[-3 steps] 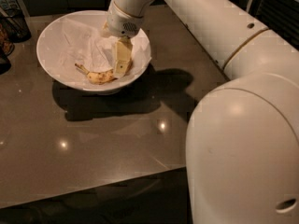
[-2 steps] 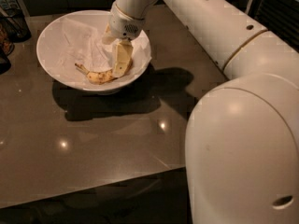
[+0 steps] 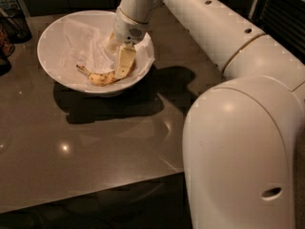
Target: Pick banana from white bowl
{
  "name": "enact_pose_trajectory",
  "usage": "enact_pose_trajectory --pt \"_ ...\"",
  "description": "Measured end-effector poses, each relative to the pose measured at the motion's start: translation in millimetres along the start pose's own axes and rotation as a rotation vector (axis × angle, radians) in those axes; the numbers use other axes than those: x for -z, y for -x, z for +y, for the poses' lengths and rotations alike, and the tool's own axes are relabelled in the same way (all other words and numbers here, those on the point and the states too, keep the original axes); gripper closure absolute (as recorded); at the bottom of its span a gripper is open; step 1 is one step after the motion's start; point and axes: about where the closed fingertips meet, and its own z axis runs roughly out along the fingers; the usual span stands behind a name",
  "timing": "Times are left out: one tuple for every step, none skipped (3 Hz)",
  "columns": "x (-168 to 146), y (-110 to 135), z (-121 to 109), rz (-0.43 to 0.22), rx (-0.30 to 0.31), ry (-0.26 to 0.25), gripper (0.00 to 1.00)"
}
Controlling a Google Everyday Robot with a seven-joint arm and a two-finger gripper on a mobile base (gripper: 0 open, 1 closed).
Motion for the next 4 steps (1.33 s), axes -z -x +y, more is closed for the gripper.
enact_pose_trajectory --pt "-7.5 -2.0 -0.3 -0.005 -0.001 0.017 0.42" --pt "-14.7 -4.7 1.3 -0.009 -0.004 0.032 0.43" --pt "-21.2 -6.5 3.8 -0.012 -0.006 0.047 0.42" --pt "-28.0 -8.3 7.6 -0.015 -0.009 0.062 0.42"
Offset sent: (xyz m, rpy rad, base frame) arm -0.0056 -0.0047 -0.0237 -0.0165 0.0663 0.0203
